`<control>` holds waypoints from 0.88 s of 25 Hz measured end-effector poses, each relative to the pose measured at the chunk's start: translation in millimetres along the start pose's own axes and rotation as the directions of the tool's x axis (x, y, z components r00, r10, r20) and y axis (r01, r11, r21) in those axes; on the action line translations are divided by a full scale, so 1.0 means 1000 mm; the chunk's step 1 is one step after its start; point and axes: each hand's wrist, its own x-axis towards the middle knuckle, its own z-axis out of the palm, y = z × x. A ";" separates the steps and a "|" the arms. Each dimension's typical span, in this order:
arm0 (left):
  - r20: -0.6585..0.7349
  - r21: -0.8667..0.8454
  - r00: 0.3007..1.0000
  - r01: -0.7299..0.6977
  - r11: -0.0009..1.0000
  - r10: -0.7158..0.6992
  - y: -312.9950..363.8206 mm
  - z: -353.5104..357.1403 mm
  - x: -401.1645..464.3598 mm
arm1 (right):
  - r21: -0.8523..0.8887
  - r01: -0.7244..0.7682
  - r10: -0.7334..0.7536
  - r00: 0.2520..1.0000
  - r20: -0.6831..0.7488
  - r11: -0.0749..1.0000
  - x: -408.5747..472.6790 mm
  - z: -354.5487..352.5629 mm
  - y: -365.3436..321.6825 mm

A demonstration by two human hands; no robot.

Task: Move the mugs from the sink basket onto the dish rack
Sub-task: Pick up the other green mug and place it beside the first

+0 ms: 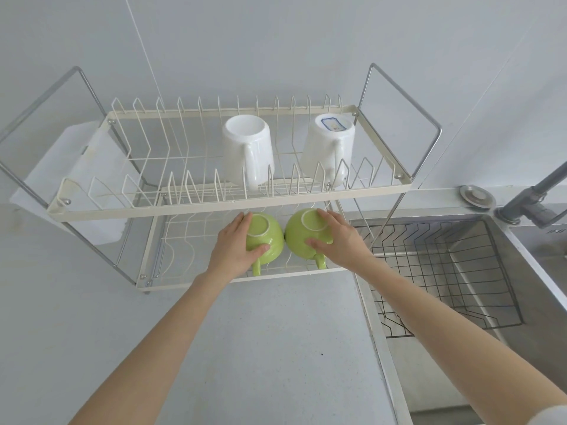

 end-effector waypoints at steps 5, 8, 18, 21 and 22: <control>0.010 0.033 1.000 0.002 0.999 -0.002 0.001 -0.001 0.000 | 0.001 -0.009 0.009 1.000 -0.010 1.000 -0.001 0.002 0.000; 0.028 0.020 1.000 0.000 1.000 -0.001 0.001 -0.004 0.002 | -0.040 -0.017 0.018 1.000 0.009 0.999 -0.001 0.004 0.001; 0.064 0.139 0.997 0.041 0.989 -0.051 0.012 -0.023 -0.010 | -0.192 0.039 -0.028 0.998 0.058 0.981 -0.017 -0.007 -0.011; 0.062 0.264 0.996 0.041 0.964 -0.059 0.024 -0.035 -0.023 | -0.249 0.078 -0.068 0.996 0.049 0.965 -0.032 -0.018 -0.019; 0.067 0.318 0.997 0.021 0.948 -0.045 0.029 -0.038 -0.029 | -0.283 0.092 -0.081 0.995 0.051 0.955 -0.038 -0.023 -0.022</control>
